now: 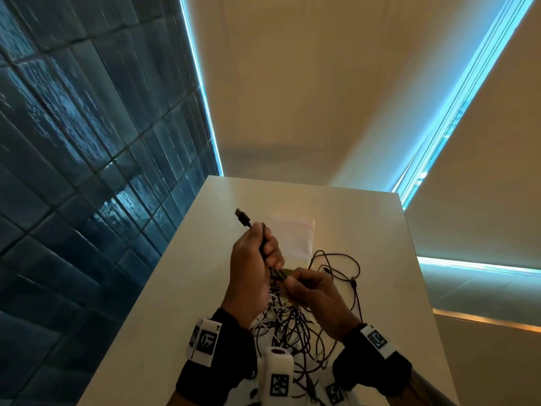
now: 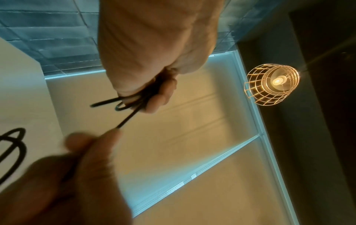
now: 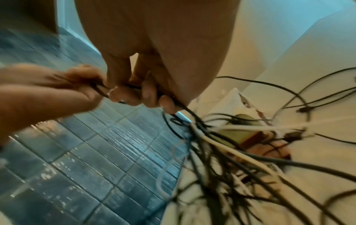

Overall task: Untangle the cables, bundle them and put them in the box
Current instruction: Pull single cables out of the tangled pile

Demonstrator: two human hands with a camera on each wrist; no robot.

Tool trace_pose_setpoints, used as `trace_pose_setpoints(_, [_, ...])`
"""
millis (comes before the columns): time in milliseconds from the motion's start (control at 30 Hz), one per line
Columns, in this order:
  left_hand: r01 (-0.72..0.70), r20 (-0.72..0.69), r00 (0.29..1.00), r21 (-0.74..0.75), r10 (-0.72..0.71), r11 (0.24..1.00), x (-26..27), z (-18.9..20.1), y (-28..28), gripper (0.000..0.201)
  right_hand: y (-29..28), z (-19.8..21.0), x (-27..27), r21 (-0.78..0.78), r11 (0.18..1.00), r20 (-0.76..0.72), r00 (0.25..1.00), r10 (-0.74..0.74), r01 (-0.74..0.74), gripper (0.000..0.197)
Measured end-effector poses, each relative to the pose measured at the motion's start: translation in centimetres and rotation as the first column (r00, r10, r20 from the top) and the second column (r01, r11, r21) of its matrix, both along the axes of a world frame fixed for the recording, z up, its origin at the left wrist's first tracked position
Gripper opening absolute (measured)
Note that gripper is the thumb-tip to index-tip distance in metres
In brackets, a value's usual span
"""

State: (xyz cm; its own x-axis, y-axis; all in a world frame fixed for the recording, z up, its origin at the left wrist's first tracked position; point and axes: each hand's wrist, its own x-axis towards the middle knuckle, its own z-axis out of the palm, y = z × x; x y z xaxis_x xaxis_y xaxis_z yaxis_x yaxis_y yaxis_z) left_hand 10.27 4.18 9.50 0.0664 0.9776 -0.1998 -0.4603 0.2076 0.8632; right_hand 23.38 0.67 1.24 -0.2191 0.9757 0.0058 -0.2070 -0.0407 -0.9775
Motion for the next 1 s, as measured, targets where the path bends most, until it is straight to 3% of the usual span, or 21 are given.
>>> trace_pose_setpoints(267, [-0.018,-0.03,0.999,0.146,0.022,0.989,-1.6,3.1,0.2,0.034,0.0,-4.1,0.9,-0.108,0.993,0.176,0.984,-0.024,0.044,0.043])
trace_pose_setpoints(600, [-0.066,-0.181,0.978,0.209,0.104,0.976,-1.8,3.8,-0.6,0.035,0.6,-6.8,2.4,-0.173,0.974,0.289,0.953,-0.093,0.147,0.038])
trace_pose_setpoints(700, [-0.032,-0.344,0.935,0.153,0.083,0.988,-1.5,1.8,-0.5,0.035,1.4,-5.4,2.3,-0.176,0.953,0.232,0.951,-0.202,0.246,0.036])
trace_pose_setpoints(800, [-0.012,-0.489,0.871,0.06,0.04,0.998,-0.8,-1.4,-0.3,0.037,1.9,-2.7,1.9,-0.219,0.942,0.098,0.966,-0.239,0.255,0.03])
trace_pose_setpoints(1000, [-0.038,-0.621,0.784,-0.043,0.003,0.998,0.7,-4.4,-0.3,0.046,0.7,1.3,0.2,-0.12,0.985,-0.113,0.984,-0.138,0.125,0.019])
